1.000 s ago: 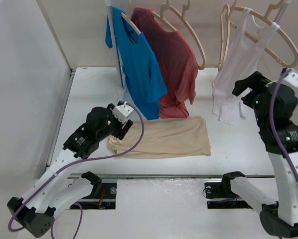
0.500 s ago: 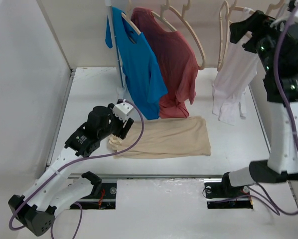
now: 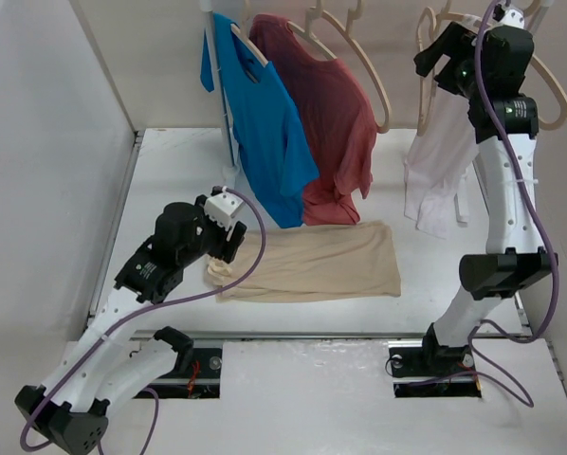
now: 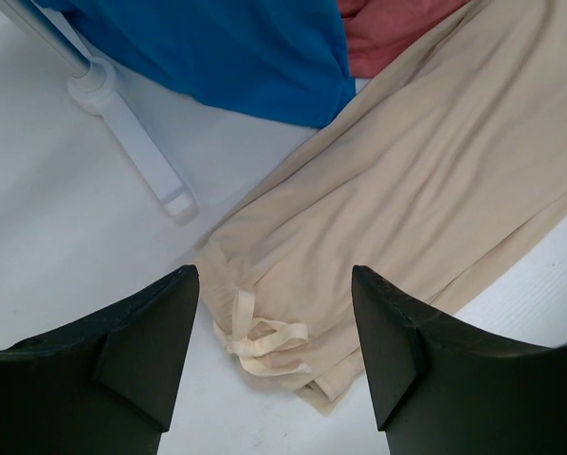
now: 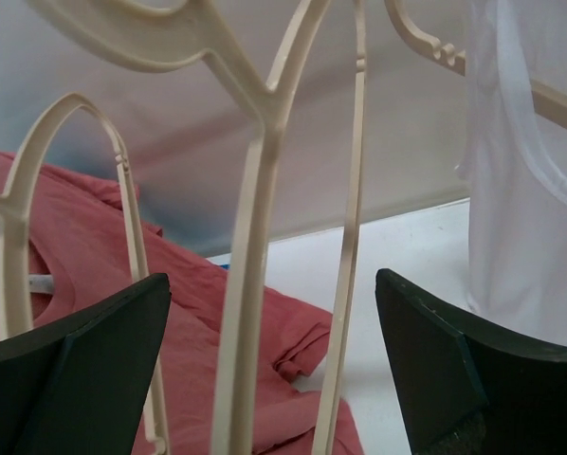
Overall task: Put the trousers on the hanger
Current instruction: Pick up the hanger from the clothesline.
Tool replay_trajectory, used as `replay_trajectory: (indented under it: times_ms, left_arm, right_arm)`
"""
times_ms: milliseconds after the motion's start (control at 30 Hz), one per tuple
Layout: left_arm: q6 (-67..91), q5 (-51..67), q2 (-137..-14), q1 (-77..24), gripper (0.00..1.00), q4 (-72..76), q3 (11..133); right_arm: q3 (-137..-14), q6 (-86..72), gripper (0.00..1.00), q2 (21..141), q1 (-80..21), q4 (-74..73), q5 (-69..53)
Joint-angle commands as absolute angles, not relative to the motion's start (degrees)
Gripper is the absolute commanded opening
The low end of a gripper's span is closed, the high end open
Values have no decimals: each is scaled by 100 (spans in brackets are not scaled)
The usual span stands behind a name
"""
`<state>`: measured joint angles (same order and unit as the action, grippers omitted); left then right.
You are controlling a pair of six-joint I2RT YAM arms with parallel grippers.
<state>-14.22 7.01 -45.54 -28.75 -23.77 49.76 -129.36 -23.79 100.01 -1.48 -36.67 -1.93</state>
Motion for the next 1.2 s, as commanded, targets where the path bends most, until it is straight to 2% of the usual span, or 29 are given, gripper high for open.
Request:
replay_trajectory:
  times_ms: [0,67,100,300,333,433,533,667,833,1167]
  left_arm:
    - [-1318,835,-4430,-2795,63,-2215,5010]
    - [-1318,835,-4377,-2742,63,-2215,5010]
    - [-1318,835,-4377,-2690,63,-2215,5010]
    - [-1318,835,-4324,-2585,63,-2163,4957]
    - [-1318,835,-4324,-2584,63,-2162,4957]
    - [-1318,835,-4324,-2584,63,-2162,4904]
    - [-1318,835,-4324,-2584,63,-2162,4904]
    - [-1318,888,-4324,-2584,63,-2162,4904]
    - [-1318,888,-4324,-2584,63,-2109,4904]
    - [-1195,888,-4324,-2584,63,-1970,4852]
  right_arm:
    - [-13087,-2426,92,10090,-26,-3278,-606]
    - [-12877,-2426,84,10160,35,-3217,-659]
    - [-12789,-2504,73,10160,35,-3147,-659]
    - [-12042,-2584,37,9870,88,-2540,-712]
    - [-11989,-2584,27,9809,88,-2470,-651]
    - [-11936,-2532,13,9686,88,-2409,-580]
    - [-11769,-2233,10,9606,27,-2198,-580]
    - [-11769,-1855,0,9483,-26,-2197,-703]
    - [-11541,-1583,0,9063,-26,-2066,-887]
    - [-9854,-1433,0,7525,-527,-1933,-422]
